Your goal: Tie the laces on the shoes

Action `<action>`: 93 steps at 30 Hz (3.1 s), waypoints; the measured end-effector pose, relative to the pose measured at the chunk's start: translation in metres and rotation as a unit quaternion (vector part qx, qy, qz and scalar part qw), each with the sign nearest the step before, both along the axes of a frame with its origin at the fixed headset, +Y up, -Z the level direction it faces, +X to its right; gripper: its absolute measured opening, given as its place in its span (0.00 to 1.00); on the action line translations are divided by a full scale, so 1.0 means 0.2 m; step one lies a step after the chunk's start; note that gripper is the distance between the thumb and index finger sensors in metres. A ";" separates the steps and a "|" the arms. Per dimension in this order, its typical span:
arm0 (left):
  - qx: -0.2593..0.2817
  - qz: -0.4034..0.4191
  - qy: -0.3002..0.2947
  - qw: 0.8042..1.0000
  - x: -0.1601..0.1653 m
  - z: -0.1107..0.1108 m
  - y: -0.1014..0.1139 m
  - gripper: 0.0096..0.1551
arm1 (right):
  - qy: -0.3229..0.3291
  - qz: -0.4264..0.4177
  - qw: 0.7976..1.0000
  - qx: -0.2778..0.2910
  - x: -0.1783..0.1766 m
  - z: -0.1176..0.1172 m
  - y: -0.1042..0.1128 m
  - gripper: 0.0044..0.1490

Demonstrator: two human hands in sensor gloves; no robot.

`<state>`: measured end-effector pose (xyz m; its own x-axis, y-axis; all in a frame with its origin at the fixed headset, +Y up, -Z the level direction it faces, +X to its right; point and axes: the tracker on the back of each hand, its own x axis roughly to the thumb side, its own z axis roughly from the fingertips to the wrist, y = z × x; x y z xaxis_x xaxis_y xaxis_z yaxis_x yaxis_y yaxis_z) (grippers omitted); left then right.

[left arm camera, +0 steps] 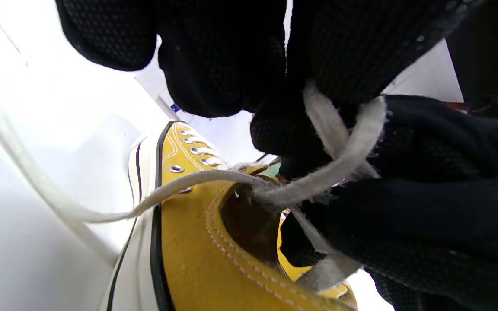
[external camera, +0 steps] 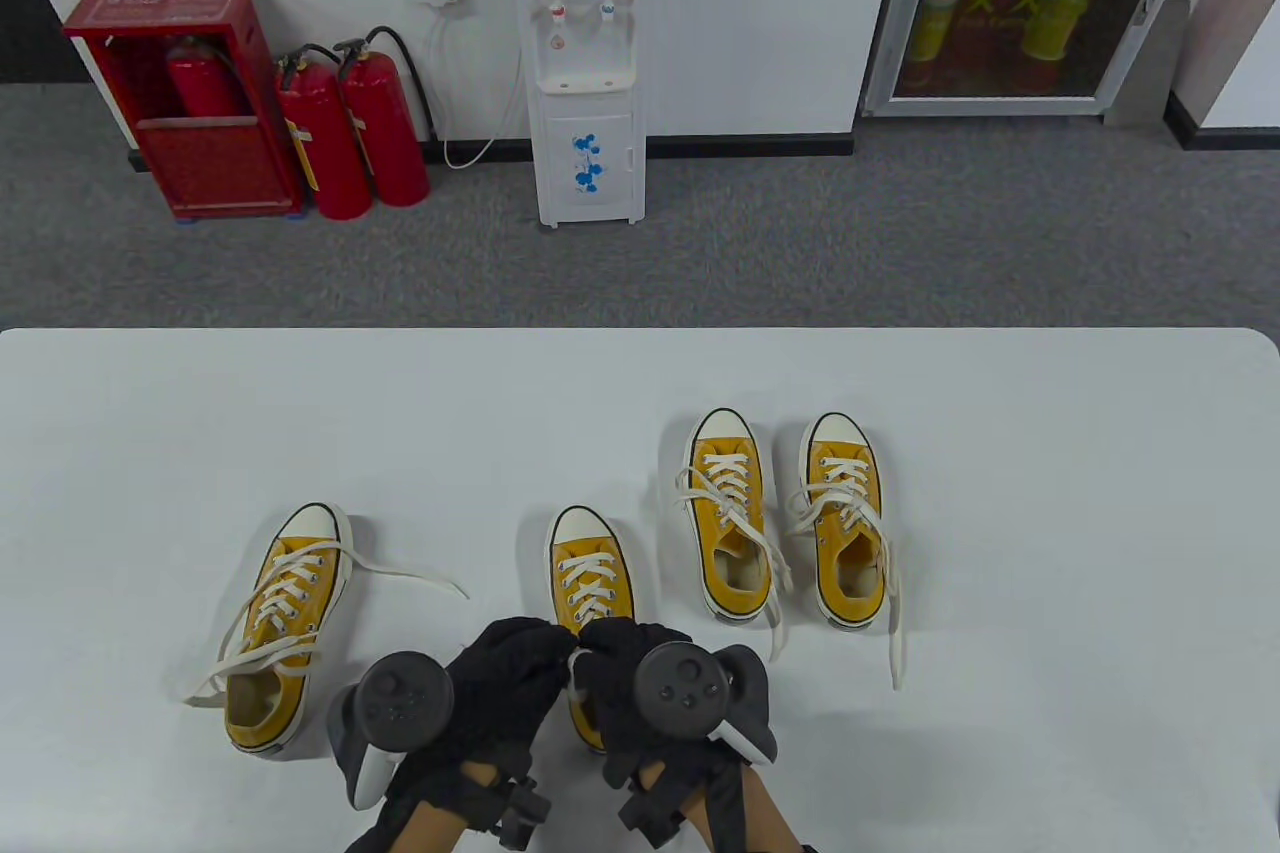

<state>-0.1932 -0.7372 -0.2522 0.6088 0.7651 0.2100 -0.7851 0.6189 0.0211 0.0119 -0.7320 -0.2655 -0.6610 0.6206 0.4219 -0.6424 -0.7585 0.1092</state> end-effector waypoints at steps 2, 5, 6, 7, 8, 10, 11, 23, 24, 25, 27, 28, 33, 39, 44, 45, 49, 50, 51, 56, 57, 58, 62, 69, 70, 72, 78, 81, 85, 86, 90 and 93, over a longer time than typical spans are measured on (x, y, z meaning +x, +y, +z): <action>0.017 -0.015 0.014 1.000 0.00 0.01 0.01 0.19 | 0.000 -0.001 1.000 0.002 0.00 0.00 0.00 0.25; 0.024 -0.033 0.019 0.999 0.01 0.01 0.02 0.19 | 0.002 -0.001 1.000 0.001 0.00 0.00 0.00 0.25; 0.028 -0.037 0.021 0.999 0.02 0.01 0.02 0.19 | 0.003 -0.001 1.000 0.002 0.00 0.00 0.00 0.24; 0.031 -0.047 0.025 0.998 0.02 0.01 0.03 0.19 | 0.004 -0.001 1.000 0.000 0.00 0.00 0.00 0.25; 0.035 -0.055 0.027 0.997 0.01 0.01 0.03 0.19 | 0.006 -0.004 1.000 -0.004 0.00 0.00 0.00 0.26; 0.032 -0.054 0.037 0.997 0.00 0.00 0.03 0.19 | 0.005 -0.012 1.000 -0.011 0.01 -0.01 0.01 0.27; 0.028 -0.050 0.040 0.998 -0.01 0.00 0.03 0.19 | 0.004 -0.017 1.000 -0.014 0.01 -0.01 0.01 0.27; -0.023 -0.056 0.092 0.994 -0.16 -0.07 -0.03 0.20 | -0.060 -0.120 0.986 -0.100 0.22 -0.10 -0.04 0.25; -0.026 -0.056 0.095 0.994 -0.17 -0.07 -0.04 0.20 | -0.068 -0.124 0.985 -0.099 0.24 -0.11 -0.04 0.25; -0.030 -0.054 0.098 0.993 -0.18 -0.07 -0.04 0.20 | -0.073 -0.131 0.984 -0.099 0.26 -0.11 -0.04 0.24; -0.038 -0.056 0.099 0.993 -0.20 -0.08 -0.05 0.20 | -0.086 -0.143 0.981 -0.101 0.29 -0.12 -0.05 0.24; -0.042 -0.057 0.101 0.992 -0.20 -0.08 -0.05 0.20 | -0.090 -0.149 0.979 -0.103 0.30 -0.13 -0.05 0.23; -0.055 -0.062 0.107 0.991 -0.23 -0.09 -0.06 0.20 | -0.125 -0.169 0.972 -0.101 0.37 -0.14 -0.06 0.23; -0.067 -0.058 0.116 0.989 -0.27 -0.10 -0.07 0.20 | -0.163 -0.176 0.966 -0.096 0.43 -0.15 -0.07 0.24; -0.061 -0.083 0.118 0.988 -0.28 -0.10 -0.06 0.20 | -0.189 -0.162 0.964 -0.091 0.46 -0.15 -0.07 0.23; -0.062 -0.088 0.118 0.987 -0.29 -0.10 -0.06 0.20 | -0.194 -0.162 0.963 -0.094 0.46 -0.15 -0.07 0.23; -0.062 -0.101 0.116 0.986 -0.28 -0.10 -0.06 0.20 | -0.198 -0.156 0.963 -0.092 0.47 -0.15 -0.07 0.23; -0.060 -0.104 0.116 0.986 -0.28 -0.10 -0.06 0.20 | -0.197 -0.157 0.963 -0.093 0.47 -0.15 -0.07 0.23; -0.060 -0.105 0.117 0.986 -0.28 -0.10 -0.06 0.20 | -0.195 -0.158 0.964 -0.092 0.47 -0.15 -0.07 0.23; -0.060 -0.106 0.111 0.986 -0.28 -0.10 -0.06 0.20 | -0.185 -0.163 0.966 -0.084 0.46 -0.15 -0.08 0.23; -0.059 -0.106 0.110 0.986 -0.28 -0.10 -0.06 0.20 | -0.183 -0.162 0.966 -0.082 0.46 -0.15 -0.08 0.23; -0.059 -0.108 0.104 0.987 -0.27 -0.10 -0.06 0.21 | -0.178 -0.161 0.968 -0.080 0.45 -0.15 -0.08 0.23; -0.042 -0.123 0.097 0.987 -0.25 -0.09 -0.03 0.25 | -0.169 -0.151 0.972 -0.068 0.42 -0.14 -0.07 0.25; -0.018 -0.158 0.055 0.986 -0.20 -0.06 0.02 0.34 | -0.133 -0.110 0.984 -0.046 0.34 -0.11 -0.07 0.30; -0.013 -0.167 0.045 0.985 -0.19 -0.05 0.02 0.36 | -0.129 -0.103 0.985 -0.043 0.33 -0.11 -0.07 0.31; -0.006 -0.183 0.032 0.982 -0.16 -0.04 0.04 0.38 | -0.116 -0.086 0.989 -0.044 0.30 -0.10 -0.07 0.33; 0.002 -0.236 -0.002 0.972 -0.11 -0.02 0.06 0.45 | -0.094 -0.021 0.993 -0.067 0.23 -0.09 -0.10 0.45; -0.004 -0.251 -0.016 0.968 -0.10 -0.01 0.06 0.47 | -0.092 0.003 0.993 -0.080 0.20 -0.09 -0.13 0.50; -0.009 -0.255 -0.021 0.967 -0.09 -0.01 0.05 0.48 | -0.093 0.032 0.991 -0.092 0.18 -0.09 -0.15 0.52; -0.011 -0.256 -0.022 0.966 -0.09 -0.01 0.05 0.48 | -0.096 0.043 0.989 -0.100 0.17 -0.09 -0.16 0.52; -0.017 -0.255 -0.020 0.966 -0.09 -0.01 0.05 0.47 | -0.108 0.046 0.986 -0.117 0.17 -0.09 -0.17 0.51; -0.021 -0.255 -0.018 0.966 -0.10 -0.01 0.05 0.47 | -0.119 0.058 0.982 -0.138 0.16 -0.10 -0.20 0.51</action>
<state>-0.2124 -0.7268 -0.2552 0.9018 0.3755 0.2138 -0.3771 0.9255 -0.0349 0.0448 -0.7723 -0.2850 -0.7935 0.6040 0.0743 -0.5854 -0.7910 0.1778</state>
